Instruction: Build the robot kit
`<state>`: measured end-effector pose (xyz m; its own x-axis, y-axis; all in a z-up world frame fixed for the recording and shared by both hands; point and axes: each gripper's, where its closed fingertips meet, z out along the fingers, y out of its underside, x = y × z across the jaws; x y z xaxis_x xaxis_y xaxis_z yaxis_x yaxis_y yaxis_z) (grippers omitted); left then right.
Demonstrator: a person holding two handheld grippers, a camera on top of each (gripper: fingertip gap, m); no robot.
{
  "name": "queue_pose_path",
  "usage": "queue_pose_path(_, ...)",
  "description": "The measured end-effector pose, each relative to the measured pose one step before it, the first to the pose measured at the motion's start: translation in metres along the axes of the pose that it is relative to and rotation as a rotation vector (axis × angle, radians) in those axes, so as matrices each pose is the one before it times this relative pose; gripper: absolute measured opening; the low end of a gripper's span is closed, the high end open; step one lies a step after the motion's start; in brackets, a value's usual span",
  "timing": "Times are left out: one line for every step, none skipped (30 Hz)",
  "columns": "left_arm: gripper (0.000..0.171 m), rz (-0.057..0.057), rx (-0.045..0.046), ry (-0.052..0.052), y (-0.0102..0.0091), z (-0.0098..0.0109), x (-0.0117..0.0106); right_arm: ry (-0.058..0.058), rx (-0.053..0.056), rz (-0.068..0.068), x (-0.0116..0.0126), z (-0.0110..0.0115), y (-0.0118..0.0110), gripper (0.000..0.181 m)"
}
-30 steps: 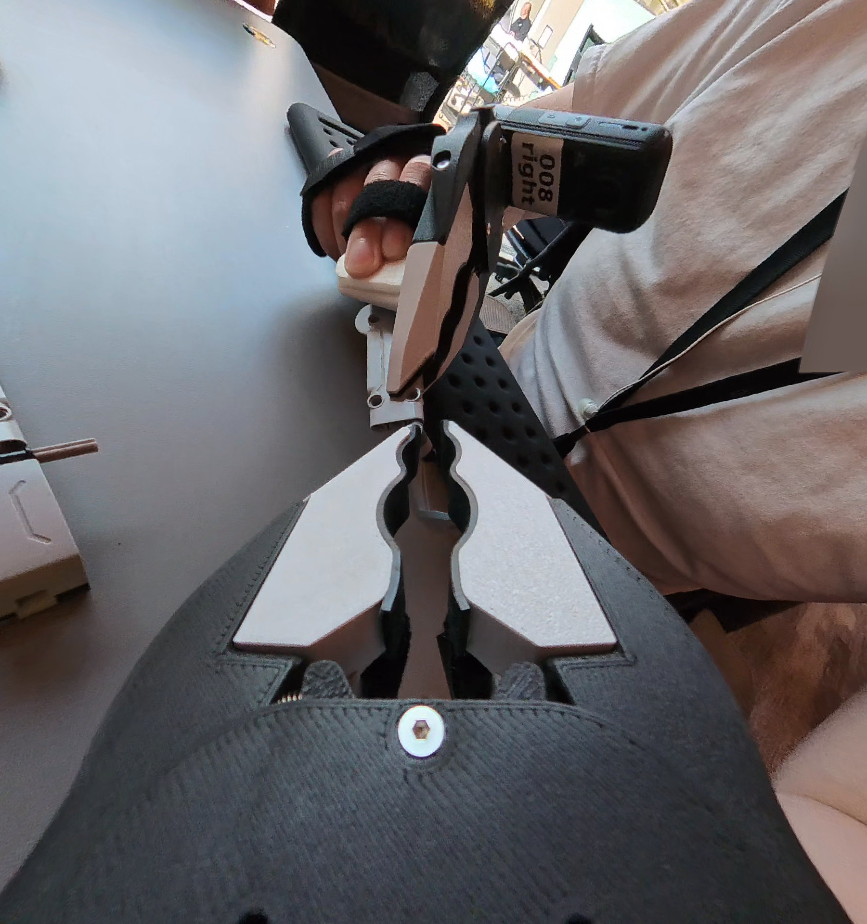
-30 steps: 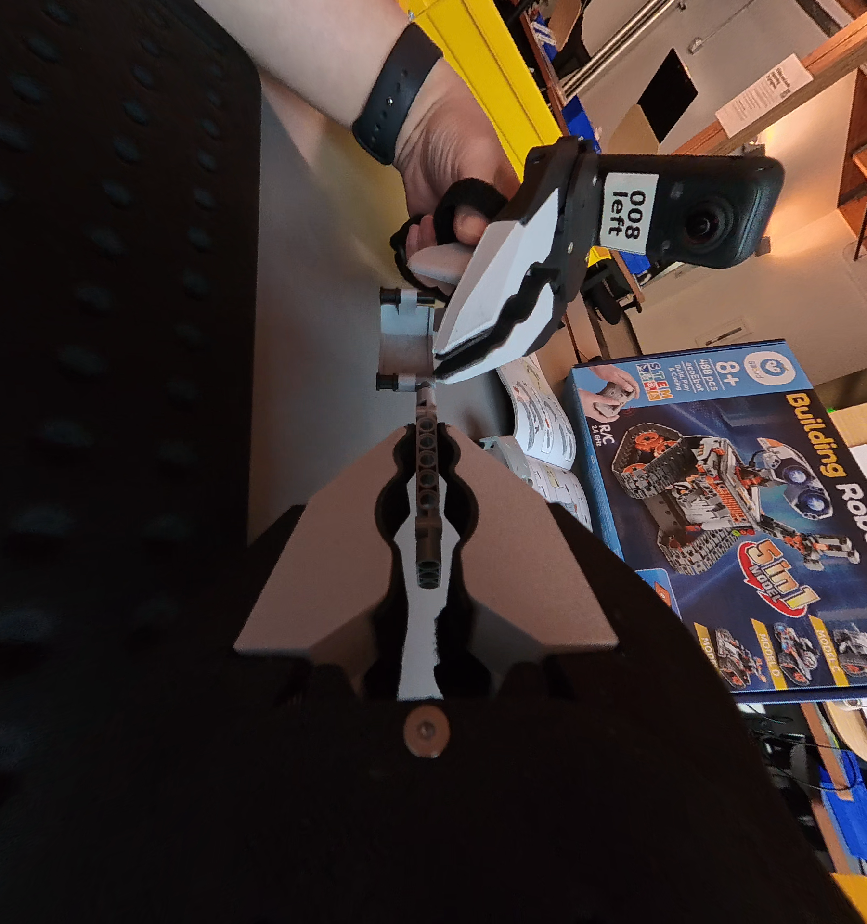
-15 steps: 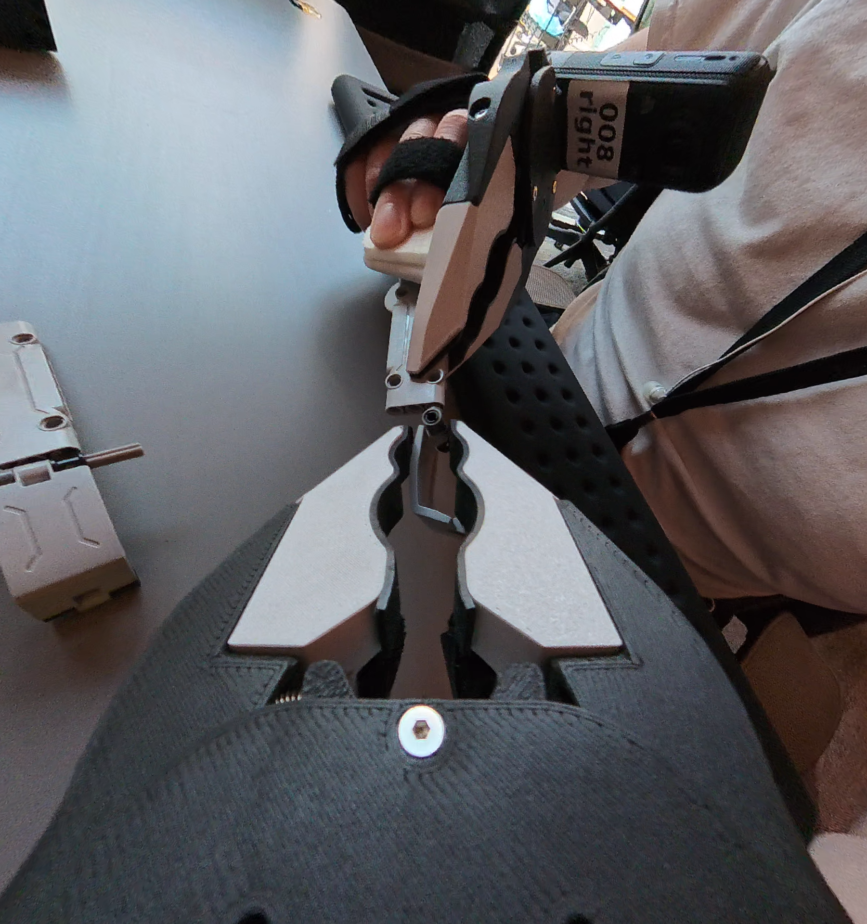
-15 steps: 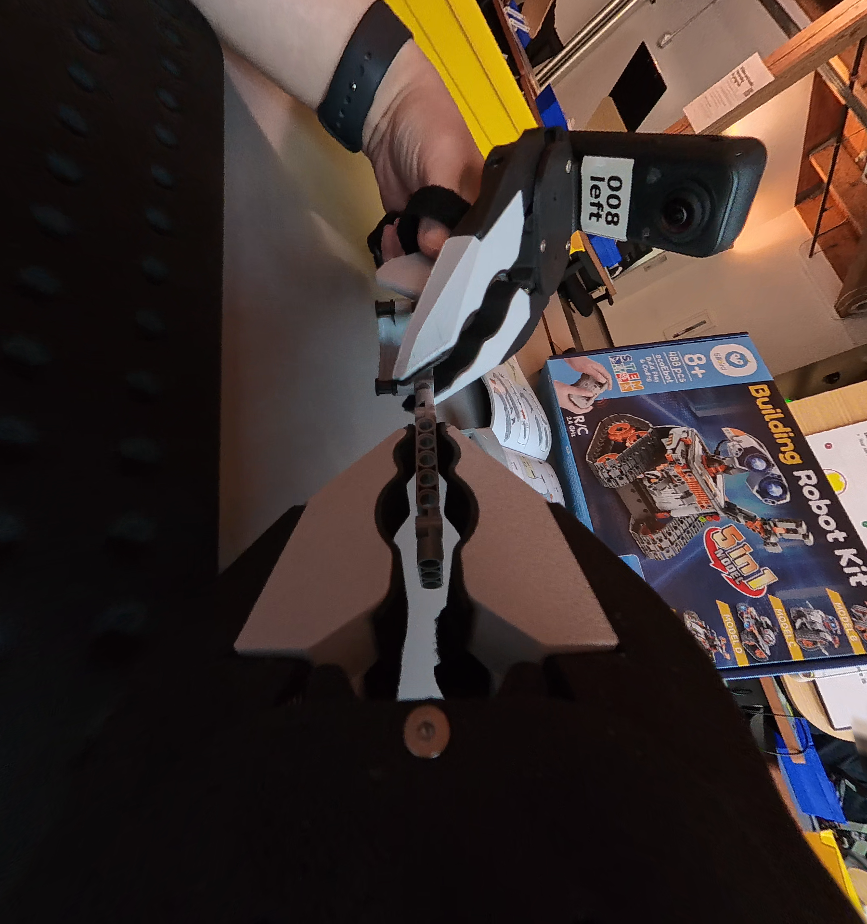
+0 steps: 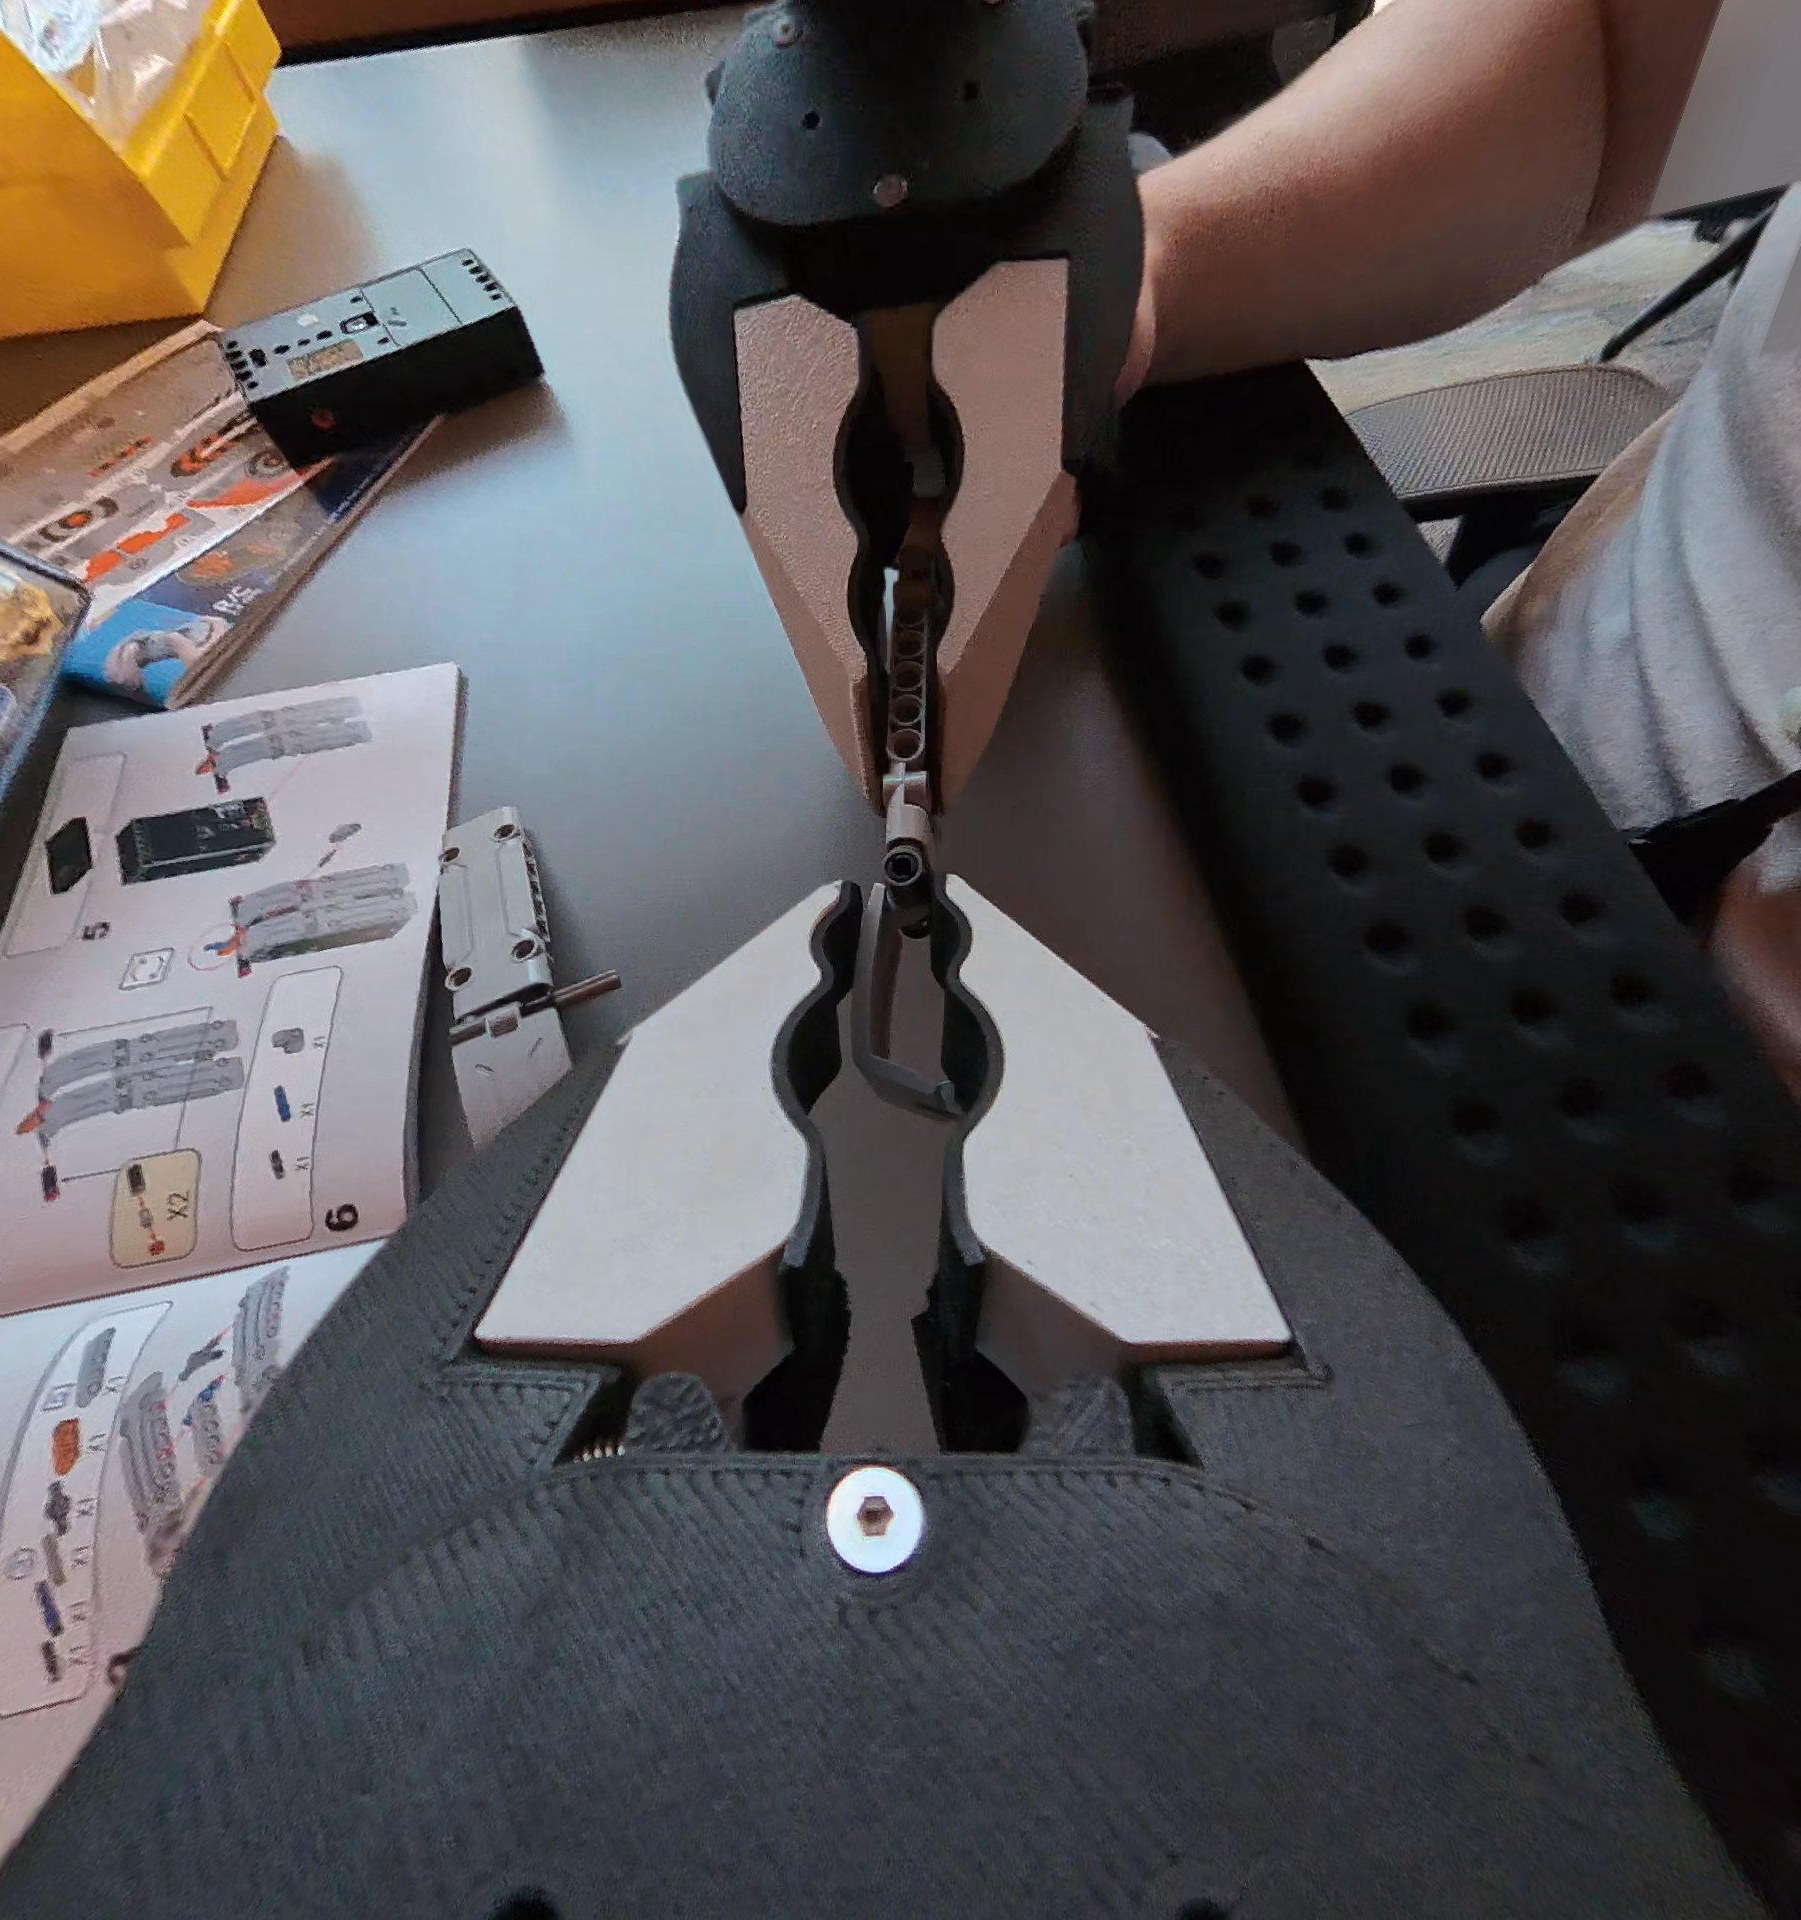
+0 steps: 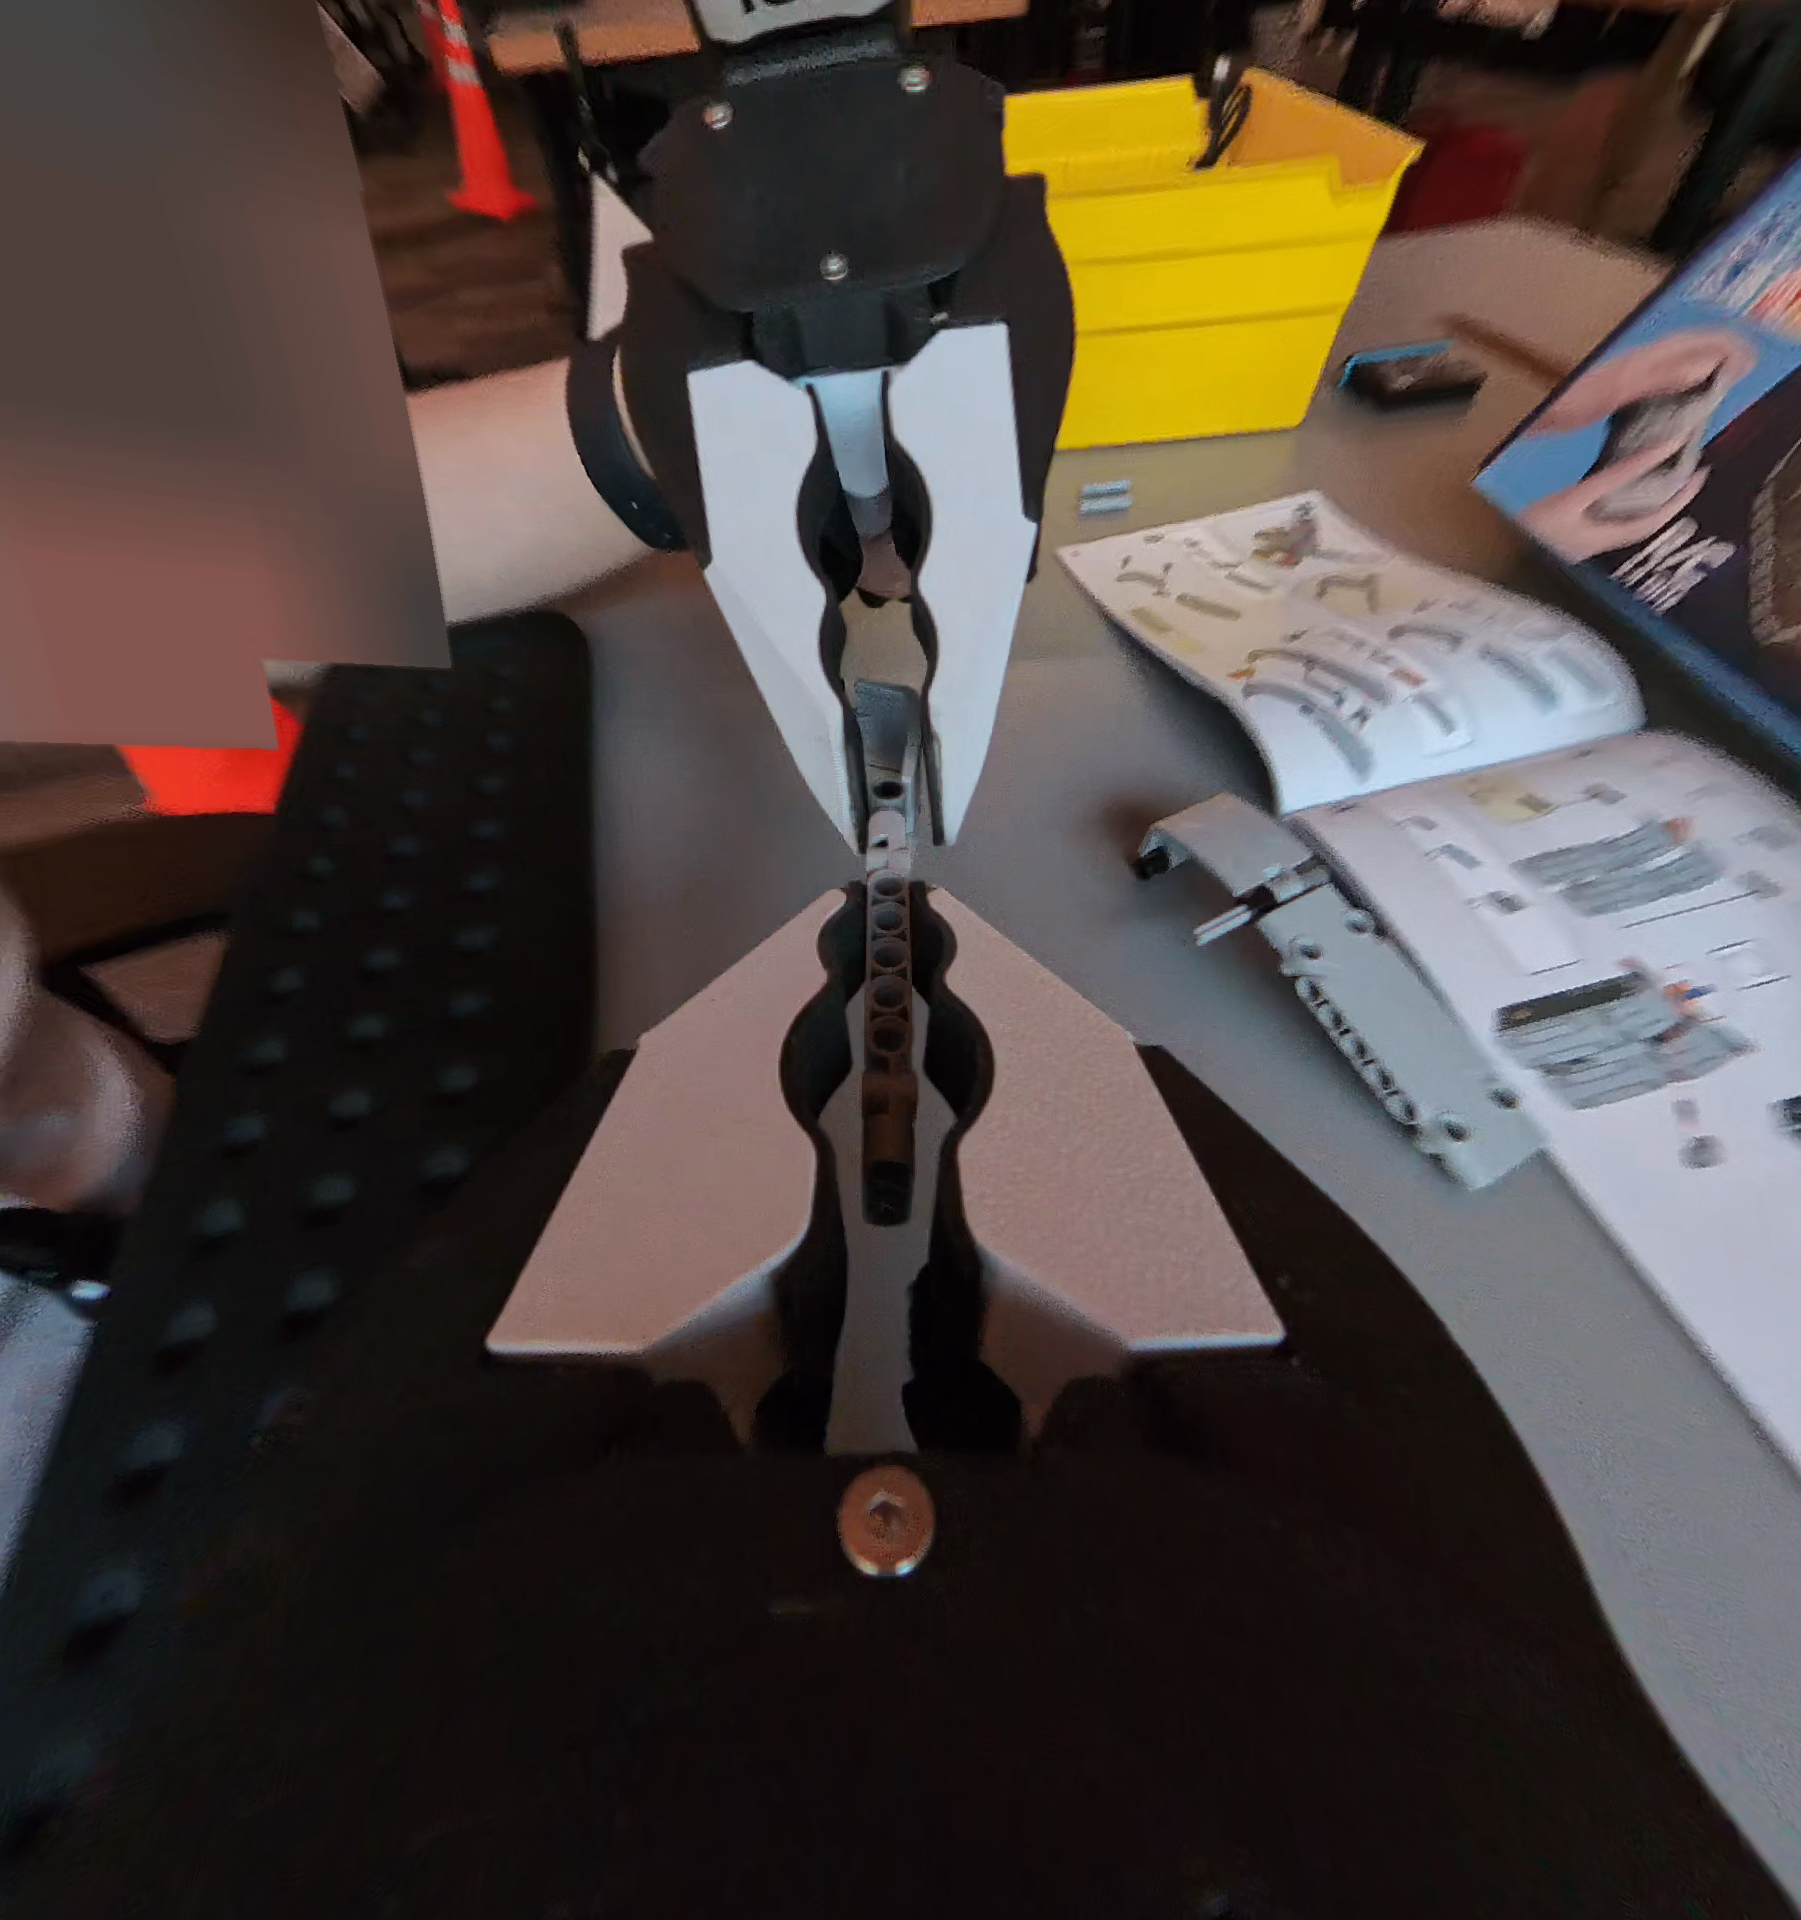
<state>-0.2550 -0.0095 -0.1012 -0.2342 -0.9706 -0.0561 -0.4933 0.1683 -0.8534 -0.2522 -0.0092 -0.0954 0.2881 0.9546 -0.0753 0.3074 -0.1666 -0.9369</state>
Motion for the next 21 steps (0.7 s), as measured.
queue_pose_path(0.012, -0.0351, 0.01396, 0.0133, 0.00030, -0.00077, -0.00118, -0.0449, 0.0004, 0.0647, 0.00133, 0.00118, -0.00018, 0.006)
queue_pose_path(0.012, -0.0432, 0.03287, 0.0227, -0.00215, -0.00125, -0.00067, -0.0345, 0.0074, 0.0388, 0.00049, -0.00009, -0.00145, 0.006)
queue_pose_path(0.011, -0.0461, 0.05017, 0.0228, -0.00516, -0.00206, -0.00089, -0.0167, 0.0130, 0.0131, 0.00065, -0.00063, -0.00205, 0.006)
queue_pose_path(0.011, -0.0434, 0.05311, 0.0207, -0.00609, -0.00193, -0.00076, -0.0010, 0.0241, -0.0017, 0.00123, -0.00147, -0.00308, 0.006)
queue_pose_path(0.011, -0.0407, 0.03321, 0.0231, -0.00357, -0.00064, 0.00021, -0.0035, 0.0156, -0.0036, -0.00009, -0.00116, -0.00155, 0.006)
queue_pose_path(0.011, -0.0335, 0.00468, 0.0167, 0.00051, 0.00096, 0.00000, 0.0011, -0.0018, -0.0132, -0.00029, -0.00021, 0.00132, 0.006)
queue_pose_path(0.010, -0.0191, -0.01400, 0.0053, 0.00360, 0.00209, -0.00084, 0.0161, -0.0147, -0.0271, 0.00119, 0.00026, 0.00351, 0.006)
queue_pose_path(0.010, -0.0109, -0.02136, 0.0073, 0.00487, 0.00220, -0.00017, 0.0172, -0.0238, -0.0372, 0.00059, 0.00074, 0.00485, 0.007)
queue_pose_path(0.009, -0.0092, -0.01877, 0.0137, 0.00408, 0.00196, 0.00074, 0.0109, -0.0186, -0.0365, -0.00071, 0.00084, 0.00393, 0.007)
queue_pose_path(0.008, -0.0058, -0.01060, 0.0118, 0.00248, 0.00143, 0.00063, 0.0072, -0.0068, -0.0163, -0.00048, 0.00054, 0.00253, 0.007)
queue_pose_path(0.008, 0.0008, -0.00215, 0.0067, 0.00076, 0.00074, 0.00070, -0.0036, 0.0023, 0.0155, -0.00049, 0.00000, 0.00123, 0.007)
queue_pose_path(0.007, 0.0071, 0.00440, 0.0026, -0.00069, 0.00030, 0.00074, -0.0154, 0.0134, 0.0335, -0.00098, -0.00068, -0.00034, 0.007)
queue_pose_path(0.007, 0.0127, 0.00618, -0.0035, -0.00142, 0.00013, 0.00054, -0.0133, 0.0152, 0.0301, -0.00041, -0.00091, -0.00094, 0.006)
queue_pose_path(0.007, 0.0159, 0.00281, -0.0074, -0.00097, -0.00006, 0.00026, -0.0074, 0.0113, 0.0136, -0.00025, -0.00079, -0.00074, 0.006)
queue_pose_path(0.007, 0.0126, -0.00060, -0.0054, -0.00036, -0.00027, 0.00063, -0.0042, 0.0047, -0.0008, -0.00052, -0.00004, -0.00044, 0.006)
queue_pose_path(0.007, 0.0041, -0.00116, -0.0002, 0.00004, -0.00074, 0.00078, -0.0014, 0.0007, -0.0070, -0.00045, 0.00045, -0.00030, 0.007)
queue_pose_path(0.007, -0.0033, -0.00016, 0.0038, 0.00037, -0.00095, 0.00053, -0.0011, -0.0006, -0.0060, -0.00071, 0.00104, -0.00018, 0.006)
queue_pose_path(0.007, -0.0049, 0.00182, 0.0039, 0.00017, -0.00085, 0.00002, 0.0039, -0.0003, -0.0055, 0.00008, 0.00073, -0.00037, 0.007)
queue_pose_path(0.007, -0.0031, 0.00308, 0.0039, 0.00025, -0.00005, -0.00006, 0.0046, -0.0012, -0.0064, 0.00006, 0.00027, 0.00001, 0.007)
queue_pose_path(0.007, -0.0019, 0.00163, 0.0036, 0.00038, 0.00069, 0.00004, 0.0011, -0.0027, -0.0046, -0.00007, -0.00024, 0.00069, 0.007)
queue_pose_path(0.007, 0.0003, -0.00111, -0.0014, 0.00055, 0.00119, -0.00051, 0.0018, -0.0038, -0.0003, 0.00036, -0.00061, 0.00116, 0.007)
